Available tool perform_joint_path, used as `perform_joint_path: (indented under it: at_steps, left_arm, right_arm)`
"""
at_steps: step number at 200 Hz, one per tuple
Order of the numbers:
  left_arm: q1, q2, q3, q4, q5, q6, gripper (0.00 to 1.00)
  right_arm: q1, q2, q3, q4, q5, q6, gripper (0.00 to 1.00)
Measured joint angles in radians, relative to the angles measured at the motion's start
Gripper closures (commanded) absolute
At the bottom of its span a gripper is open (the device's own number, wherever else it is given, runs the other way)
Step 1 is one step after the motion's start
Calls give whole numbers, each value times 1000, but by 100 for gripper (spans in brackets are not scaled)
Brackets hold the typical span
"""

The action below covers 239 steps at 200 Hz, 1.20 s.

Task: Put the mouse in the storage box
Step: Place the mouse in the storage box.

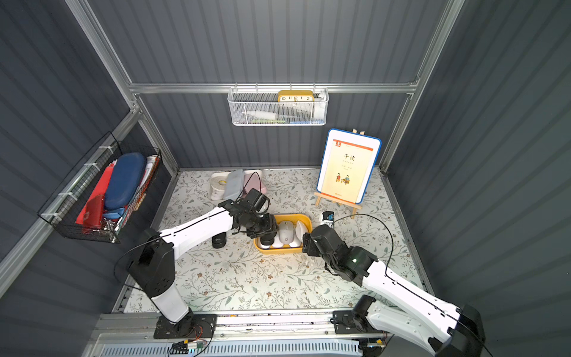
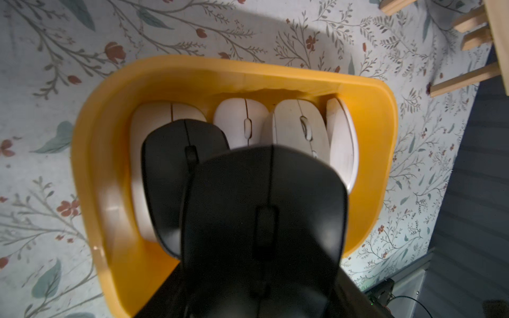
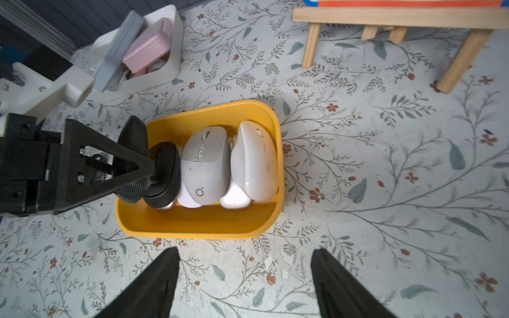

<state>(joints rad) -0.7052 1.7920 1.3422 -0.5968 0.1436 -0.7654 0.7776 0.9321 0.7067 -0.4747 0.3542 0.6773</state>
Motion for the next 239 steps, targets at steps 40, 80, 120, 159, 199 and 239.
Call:
perform_joint_path:
  at_steps: [40,80,120,159,199,239]
  left_arm:
    - [-4,44,36,8,14,0,47]
    - [-16,119,119,-6,22,0,43]
    - [-27,134,154,-47,37,1,38]
    - [-27,134,174,-73,62,1,37]
    - [-27,130,145,-85,122,0,37]
    - [-27,131,126,-112,145,0,36]
  right_arm:
    - [0,9,-69,-2,-12,29,20]
    - [0,25,-72,9,-24,37,20]
    - [0,26,-72,40,-34,39,20]
    - [0,27,-72,56,-48,39,20]
    - [0,27,-72,57,-62,39,20]
    - [0,27,-78,68,-71,40,20]
